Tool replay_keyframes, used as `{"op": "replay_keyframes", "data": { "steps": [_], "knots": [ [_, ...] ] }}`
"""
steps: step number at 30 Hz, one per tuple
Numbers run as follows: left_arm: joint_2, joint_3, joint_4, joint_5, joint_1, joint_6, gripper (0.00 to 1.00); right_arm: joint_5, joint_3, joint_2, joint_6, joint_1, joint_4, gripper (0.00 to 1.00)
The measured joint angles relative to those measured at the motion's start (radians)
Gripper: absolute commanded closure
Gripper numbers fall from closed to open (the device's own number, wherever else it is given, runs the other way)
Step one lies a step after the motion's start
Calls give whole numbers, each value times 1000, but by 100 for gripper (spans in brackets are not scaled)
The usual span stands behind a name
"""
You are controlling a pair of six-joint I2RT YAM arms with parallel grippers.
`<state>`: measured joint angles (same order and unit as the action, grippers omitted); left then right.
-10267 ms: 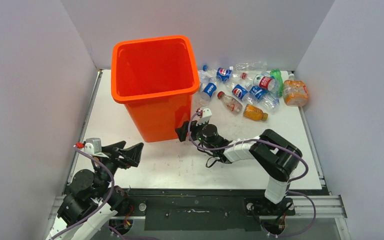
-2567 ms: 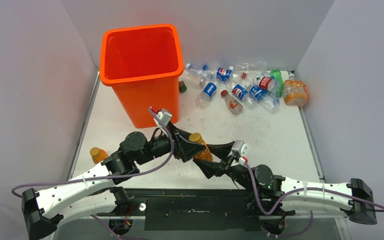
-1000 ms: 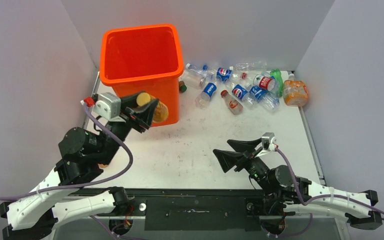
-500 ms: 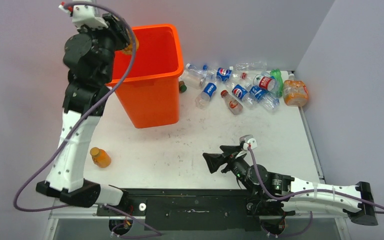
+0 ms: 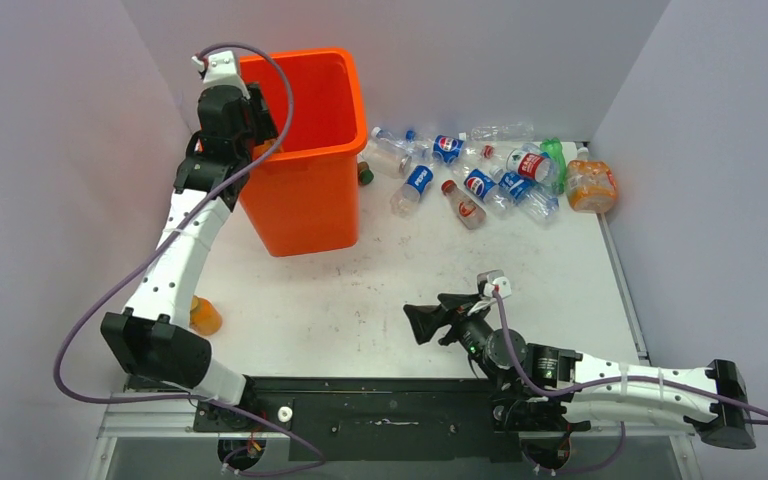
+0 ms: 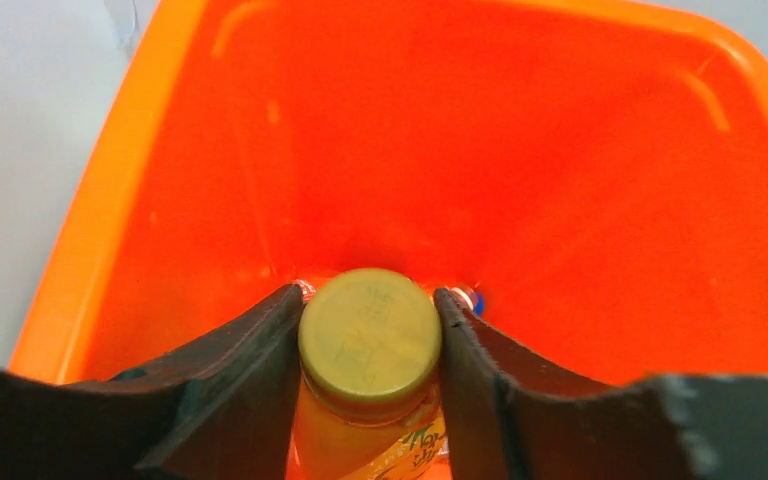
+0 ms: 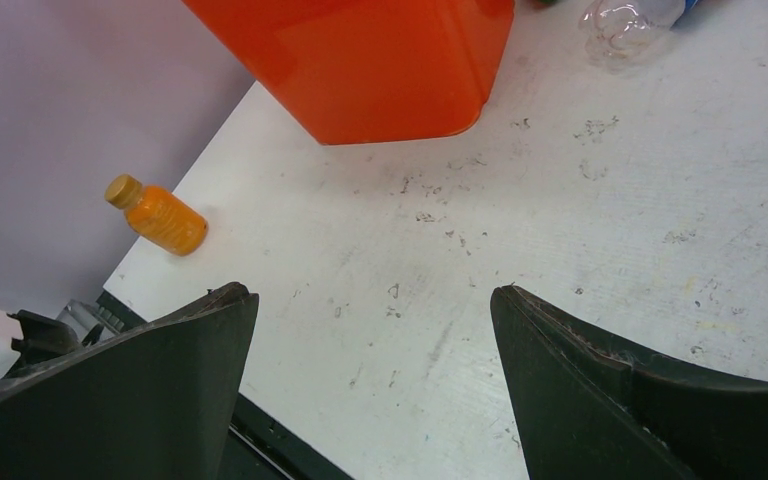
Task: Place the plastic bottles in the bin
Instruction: Place the plastic bottle in the trash bin, then pick up the plastic bottle at the center of the board.
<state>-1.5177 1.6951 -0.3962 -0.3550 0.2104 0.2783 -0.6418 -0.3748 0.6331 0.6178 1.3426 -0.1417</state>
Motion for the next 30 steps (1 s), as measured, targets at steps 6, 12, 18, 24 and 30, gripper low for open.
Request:
{"op": "replay_keyframes", "data": {
  "steps": [6, 12, 18, 24, 30],
  "knots": [
    [41, -40, 45, -23, 41, -26, 4, -35, 0, 8, 5, 0, 23, 10],
    [182, -56, 159, -151, 368, -180, 4, -121, -1, 7, -4, 0, 55, 10],
    [462, -333, 257, -93, 650, -375, 4, -263, -84, 92, -52, -10, 132, 10],
    [666, -654, 216, 93, 658, -433, 4, -142, -243, 270, -52, -311, 193, 8],
    [761, -901, 191, 170, 661, -423, 4, 103, -243, 354, 48, -810, 192, 8]
  ]
}}
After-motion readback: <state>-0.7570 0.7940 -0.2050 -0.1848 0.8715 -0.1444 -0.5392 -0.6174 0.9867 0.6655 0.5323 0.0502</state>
